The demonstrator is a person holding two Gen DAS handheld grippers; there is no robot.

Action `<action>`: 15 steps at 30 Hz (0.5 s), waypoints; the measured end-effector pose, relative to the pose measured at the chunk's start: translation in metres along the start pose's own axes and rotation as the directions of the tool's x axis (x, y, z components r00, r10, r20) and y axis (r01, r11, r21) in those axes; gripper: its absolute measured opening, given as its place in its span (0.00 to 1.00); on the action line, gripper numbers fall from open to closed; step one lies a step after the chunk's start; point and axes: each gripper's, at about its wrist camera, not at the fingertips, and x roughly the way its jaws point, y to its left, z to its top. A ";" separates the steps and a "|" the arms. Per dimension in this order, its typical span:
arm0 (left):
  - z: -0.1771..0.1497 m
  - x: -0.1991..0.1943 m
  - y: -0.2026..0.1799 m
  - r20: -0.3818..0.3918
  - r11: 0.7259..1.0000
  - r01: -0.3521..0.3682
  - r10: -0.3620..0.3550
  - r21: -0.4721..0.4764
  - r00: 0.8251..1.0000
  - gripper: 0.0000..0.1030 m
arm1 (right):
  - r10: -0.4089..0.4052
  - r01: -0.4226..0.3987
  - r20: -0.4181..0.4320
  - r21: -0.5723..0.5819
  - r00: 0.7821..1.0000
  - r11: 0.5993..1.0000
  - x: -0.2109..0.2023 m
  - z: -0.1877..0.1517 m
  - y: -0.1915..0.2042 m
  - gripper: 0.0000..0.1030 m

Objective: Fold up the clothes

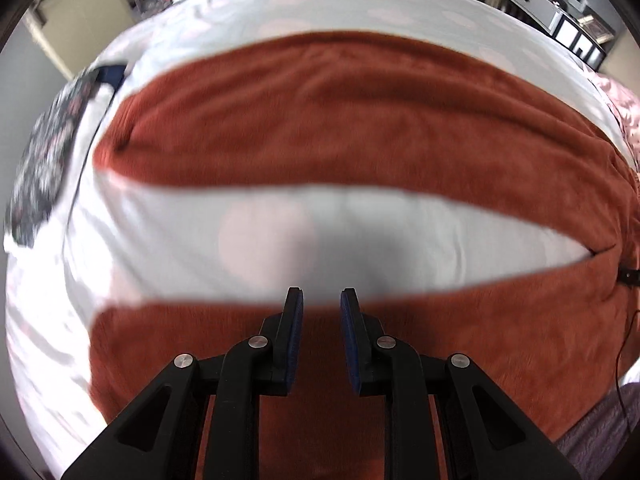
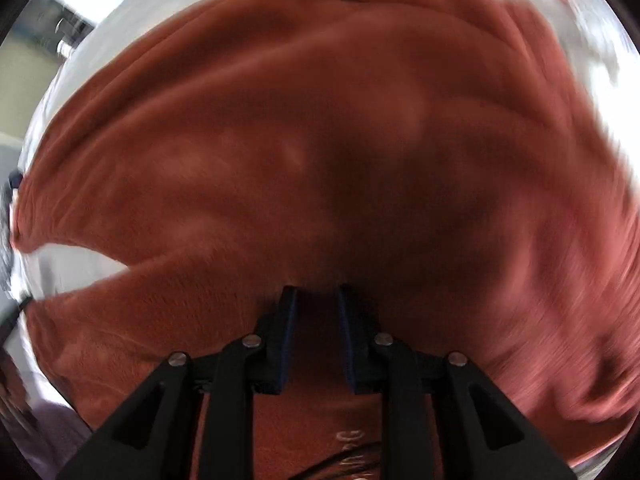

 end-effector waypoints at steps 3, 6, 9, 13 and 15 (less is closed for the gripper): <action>-0.019 0.005 0.009 -0.050 0.999 0.002 -0.005 -0.046 0.999 0.20 | 0.044 -0.044 0.009 0.061 0.999 0.997 -0.005 -0.023 -0.013 0.17; -0.026 0.006 0.009 -0.093 0.999 0.004 -0.009 -0.049 0.996 0.20 | 0.074 -0.073 0.000 0.104 0.997 0.992 -0.008 -0.040 -0.023 0.15; -0.035 0.000 0.005 -0.092 1.000 0.000 -0.003 -0.031 0.996 0.20 | 0.087 -0.084 -0.012 0.143 0.996 0.986 -0.009 -0.057 -0.030 0.14; -0.045 -0.012 -0.010 -0.067 1.000 0.020 -0.019 0.014 0.998 0.20 | 0.103 -0.103 0.011 0.182 0.995 0.978 -0.018 -0.075 -0.034 0.13; -0.050 -0.018 -0.017 -0.054 0.999 0.029 -0.027 0.037 0.998 0.20 | 0.115 -0.125 0.059 0.199 0.992 0.972 -0.027 -0.083 -0.036 0.13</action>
